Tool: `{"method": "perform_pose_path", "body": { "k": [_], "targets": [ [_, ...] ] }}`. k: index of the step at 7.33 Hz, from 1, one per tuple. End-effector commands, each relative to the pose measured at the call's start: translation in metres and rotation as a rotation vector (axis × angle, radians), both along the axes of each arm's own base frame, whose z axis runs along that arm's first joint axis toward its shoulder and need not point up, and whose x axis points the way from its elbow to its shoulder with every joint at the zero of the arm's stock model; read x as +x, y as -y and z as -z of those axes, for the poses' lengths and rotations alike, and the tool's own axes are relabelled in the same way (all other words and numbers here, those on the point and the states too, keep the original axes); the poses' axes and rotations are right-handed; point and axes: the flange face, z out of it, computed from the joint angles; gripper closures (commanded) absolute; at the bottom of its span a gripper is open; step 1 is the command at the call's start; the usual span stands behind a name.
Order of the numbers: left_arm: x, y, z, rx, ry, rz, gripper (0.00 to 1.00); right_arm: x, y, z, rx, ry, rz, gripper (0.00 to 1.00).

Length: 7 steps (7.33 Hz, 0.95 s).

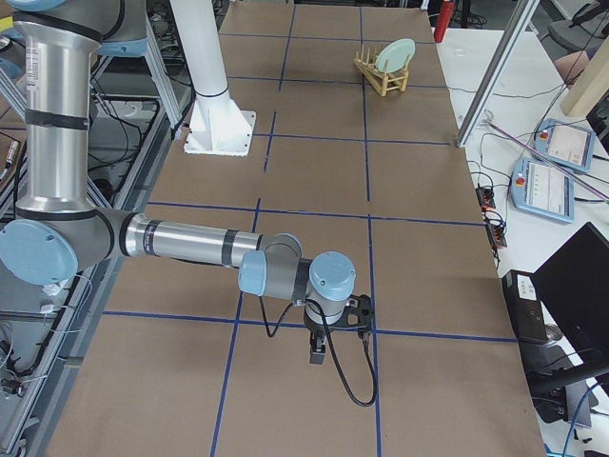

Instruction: Place plate on rack

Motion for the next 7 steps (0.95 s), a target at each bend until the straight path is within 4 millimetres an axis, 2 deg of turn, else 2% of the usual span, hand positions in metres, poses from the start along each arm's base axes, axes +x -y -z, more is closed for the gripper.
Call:
{"method": "perform_pose_path", "body": {
  "k": [1,7],
  "targets": [
    [-0.0003,-0.0011,-0.0018,-0.001,-0.001,0.000,0.00,0.0000,-0.0001,-0.0001,-0.001,0.000,0.000,0.00],
    [-0.0032,0.0046,0.0021,-0.004,0.003,0.014,0.00,0.0000,-0.0001,-0.0001,-0.001,0.000,0.000,0.00]
  ]
}}
